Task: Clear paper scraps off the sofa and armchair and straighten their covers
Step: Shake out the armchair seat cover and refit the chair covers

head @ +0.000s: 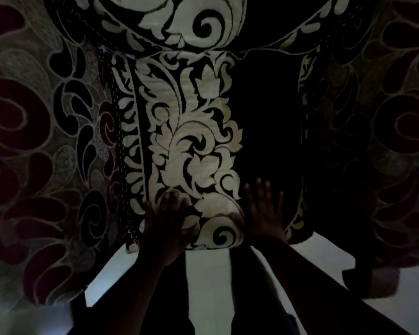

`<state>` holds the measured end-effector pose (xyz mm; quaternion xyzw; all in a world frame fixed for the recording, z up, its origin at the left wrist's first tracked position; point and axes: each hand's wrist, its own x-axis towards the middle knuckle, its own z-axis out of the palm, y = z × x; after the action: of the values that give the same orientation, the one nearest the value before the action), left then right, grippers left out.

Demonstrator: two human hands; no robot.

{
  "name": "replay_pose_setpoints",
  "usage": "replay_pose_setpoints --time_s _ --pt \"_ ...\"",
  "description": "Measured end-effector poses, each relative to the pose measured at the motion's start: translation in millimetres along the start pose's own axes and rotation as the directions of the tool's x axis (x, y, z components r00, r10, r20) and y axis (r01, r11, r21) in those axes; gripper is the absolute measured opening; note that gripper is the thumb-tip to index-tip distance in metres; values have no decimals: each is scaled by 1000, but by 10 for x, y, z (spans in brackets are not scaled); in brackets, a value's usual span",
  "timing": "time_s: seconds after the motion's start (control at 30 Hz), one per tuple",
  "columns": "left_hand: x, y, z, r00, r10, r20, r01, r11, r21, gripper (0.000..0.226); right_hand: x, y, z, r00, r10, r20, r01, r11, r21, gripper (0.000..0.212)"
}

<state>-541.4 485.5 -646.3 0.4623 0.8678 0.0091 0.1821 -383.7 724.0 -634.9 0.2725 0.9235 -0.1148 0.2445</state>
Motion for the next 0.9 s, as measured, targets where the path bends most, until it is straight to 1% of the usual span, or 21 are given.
replay_pose_setpoints --time_s 0.07,0.1,0.2,0.27,0.33,0.37,0.4,0.47,0.53,0.63,0.7,0.77,0.8,0.83,0.87,0.9 --pt "-135 43 -44 998 62 16 -62 998 1 90 -141 35 29 997 -50 52 51 999 -7 76" --pt "-83 74 -94 998 59 3 -59 998 2 90 -103 22 -2 996 -61 60 61 998 15 74" --pt "421 162 -260 999 -20 -45 20 1000 -4 82 308 -121 -241 997 -72 26 68 990 122 75" --pt "848 113 -300 998 -50 -27 50 999 2 80 739 -233 -430 998 -61 -33 65 986 153 74" --pt "1101 30 -289 998 -55 17 54 998 23 81 1076 -341 -530 996 -73 -60 80 990 113 73" --pt "1110 26 -272 998 -44 33 43 999 29 81 1142 -388 -524 993 -103 -51 107 992 69 72" --pt "1046 47 -246 999 -8 48 6 999 34 80 1138 -429 -465 987 -157 -45 158 987 14 72" --pt "744 140 -149 988 129 81 -131 991 24 79 900 -472 -278 955 -295 -42 291 953 -81 72" --pt "309 202 -4 967 238 94 -235 971 -37 79 521 -443 -45 911 -409 -45 402 908 -122 69" --pt "-258 219 139 917 370 152 -364 929 -63 89 -54 -285 225 868 -494 -56 477 859 -186 68" --pt "-337 241 103 910 382 162 -378 924 -56 94 -223 -205 209 854 -519 -42 502 842 -197 68" --pt "-165 286 9 926 360 110 -355 933 -66 89 -182 -155 78 864 -503 -16 497 858 -126 71" --pt "-17 292 -44 937 339 89 -335 940 -58 84 -80 -130 -5 889 -458 -8 456 886 -76 76" --pt "159 292 -84 947 311 82 -309 950 -40 81 45 -87 -95 929 -371 2 371 929 -13 81" --pt "339 293 -128 957 278 85 -277 961 -15 80 171 -20 -167 968 -250 9 249 967 50 84" --pt "500 310 -165 963 254 84 -256 967 11 82 265 80 -199 993 -117 11 115 989 93 84"
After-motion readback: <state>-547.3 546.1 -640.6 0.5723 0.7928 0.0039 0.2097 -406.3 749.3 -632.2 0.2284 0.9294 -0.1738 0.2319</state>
